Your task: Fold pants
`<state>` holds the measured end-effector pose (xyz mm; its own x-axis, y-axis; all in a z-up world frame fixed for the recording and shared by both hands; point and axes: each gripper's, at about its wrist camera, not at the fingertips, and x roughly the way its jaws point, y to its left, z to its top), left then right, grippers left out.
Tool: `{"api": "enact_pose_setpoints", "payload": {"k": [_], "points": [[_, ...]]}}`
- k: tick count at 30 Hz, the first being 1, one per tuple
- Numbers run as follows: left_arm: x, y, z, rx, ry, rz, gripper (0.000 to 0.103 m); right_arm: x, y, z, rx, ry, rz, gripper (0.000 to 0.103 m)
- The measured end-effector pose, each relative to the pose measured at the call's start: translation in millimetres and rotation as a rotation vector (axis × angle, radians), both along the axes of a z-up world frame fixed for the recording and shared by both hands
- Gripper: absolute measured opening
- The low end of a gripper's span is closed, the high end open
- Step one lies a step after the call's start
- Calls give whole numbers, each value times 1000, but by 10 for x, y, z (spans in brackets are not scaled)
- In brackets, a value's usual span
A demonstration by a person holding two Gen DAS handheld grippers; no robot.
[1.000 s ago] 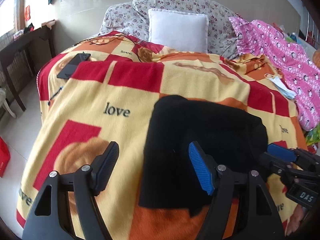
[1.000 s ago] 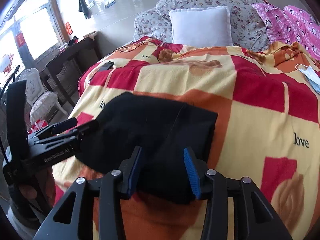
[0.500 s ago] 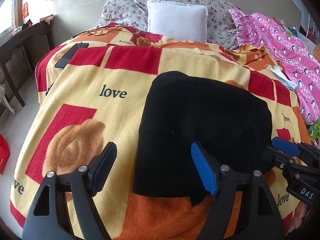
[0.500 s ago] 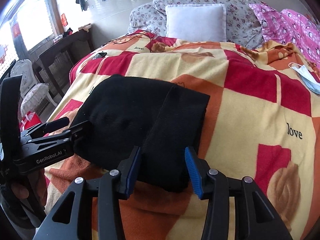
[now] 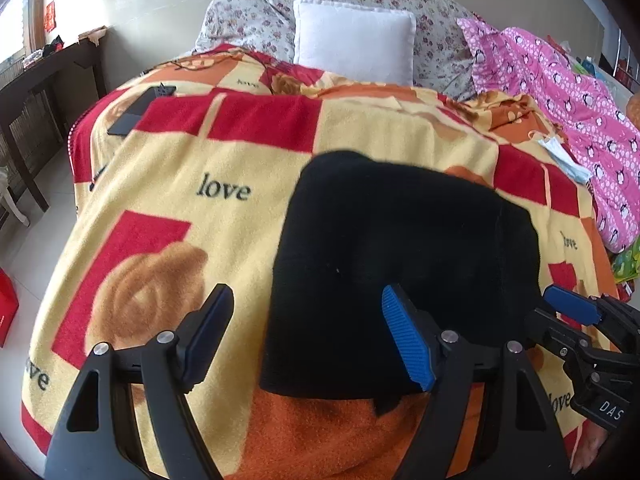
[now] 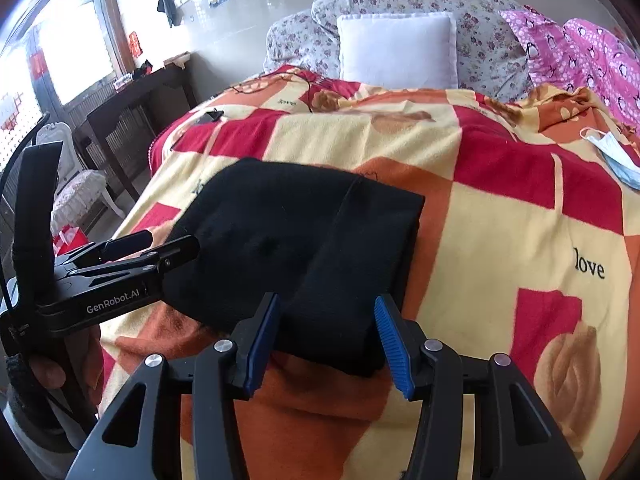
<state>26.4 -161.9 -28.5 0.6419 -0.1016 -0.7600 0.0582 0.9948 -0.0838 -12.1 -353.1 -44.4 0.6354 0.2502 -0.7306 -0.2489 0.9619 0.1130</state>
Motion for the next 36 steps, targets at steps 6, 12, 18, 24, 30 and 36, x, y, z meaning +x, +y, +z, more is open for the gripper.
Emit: {"api": "enact_pose_setpoints", "payload": {"k": [6,12,18,24,30,36], "points": [[10,36,-42,-29,9,13,81,14,-32,-152,-21,28,-16,59],[-4,85,15,-39,9,3,81,7,-139,-84,56,30,-21,59],[49,213,53,-76,14,6,81,107,-274,-69,171,54,-57,69],[220,410,-11,-173,65,31,81,303,-455,-211,327,110,-96,69],[294,305,-68,-161,66,8,83,505,-437,-378,366,157,-72,72],[388,292,-112,-175,68,21,87,557,-391,-383,367,142,-68,73]]}}
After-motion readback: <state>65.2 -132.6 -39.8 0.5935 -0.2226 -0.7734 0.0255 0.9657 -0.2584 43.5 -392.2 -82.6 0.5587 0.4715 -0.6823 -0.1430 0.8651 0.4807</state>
